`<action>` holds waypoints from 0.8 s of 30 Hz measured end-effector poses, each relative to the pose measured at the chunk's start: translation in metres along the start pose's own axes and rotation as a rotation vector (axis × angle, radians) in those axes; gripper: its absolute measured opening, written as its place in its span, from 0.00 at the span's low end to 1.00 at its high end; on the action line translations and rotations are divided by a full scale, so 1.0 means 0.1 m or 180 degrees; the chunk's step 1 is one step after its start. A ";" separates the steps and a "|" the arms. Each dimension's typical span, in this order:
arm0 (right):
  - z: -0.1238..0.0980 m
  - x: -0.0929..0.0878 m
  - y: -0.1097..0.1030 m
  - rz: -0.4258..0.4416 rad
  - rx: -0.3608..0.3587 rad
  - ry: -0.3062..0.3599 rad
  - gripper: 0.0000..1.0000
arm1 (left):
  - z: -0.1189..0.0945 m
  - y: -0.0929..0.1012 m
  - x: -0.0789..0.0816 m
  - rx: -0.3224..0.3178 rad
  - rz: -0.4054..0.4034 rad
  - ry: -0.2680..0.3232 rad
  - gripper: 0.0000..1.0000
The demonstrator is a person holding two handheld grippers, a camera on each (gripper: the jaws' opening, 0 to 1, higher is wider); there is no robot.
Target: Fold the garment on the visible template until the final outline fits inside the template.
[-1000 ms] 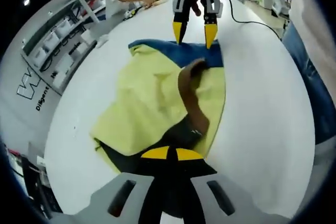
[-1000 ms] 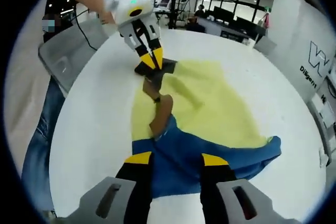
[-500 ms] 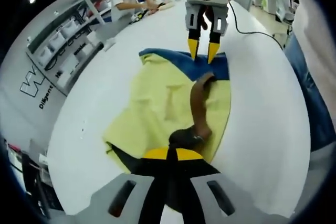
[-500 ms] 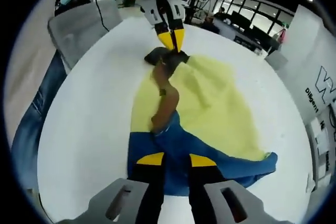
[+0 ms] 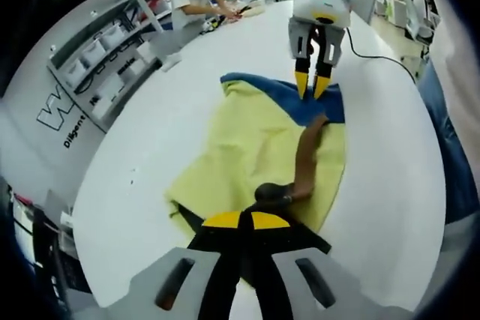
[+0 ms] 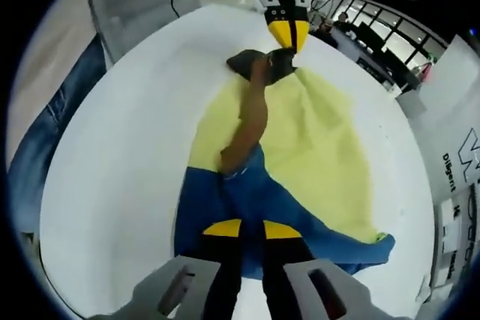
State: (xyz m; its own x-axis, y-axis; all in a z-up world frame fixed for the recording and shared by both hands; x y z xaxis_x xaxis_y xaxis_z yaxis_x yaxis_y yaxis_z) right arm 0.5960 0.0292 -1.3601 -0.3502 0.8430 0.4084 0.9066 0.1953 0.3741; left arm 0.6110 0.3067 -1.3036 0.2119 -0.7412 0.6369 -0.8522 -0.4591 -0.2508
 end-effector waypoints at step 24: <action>-0.69 -0.05 0.56 0.1281 -0.0176 0.0858 0.00 | -0.29 -0.54 0.21 0.0142 -0.0492 0.0339 0.05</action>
State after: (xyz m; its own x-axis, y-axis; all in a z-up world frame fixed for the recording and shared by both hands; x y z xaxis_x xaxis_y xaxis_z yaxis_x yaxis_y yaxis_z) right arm 0.6324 0.0011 -1.2840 -0.0295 0.6849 0.7281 0.9712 -0.1526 0.1829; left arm 0.6477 0.3304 -1.2552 0.2849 -0.6052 0.7434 -0.7908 -0.5867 -0.1745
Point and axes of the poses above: the point that each gripper's makers call its tool centre point, and the gripper's own axes: z roughly forward along the fingers, y roughly to its right, x roughly out of its top, the point moved 10 cm from there along -z, roughly backward along the fingers, and after that the axes turned 10 degrees about -z, right-handed, at the moved point
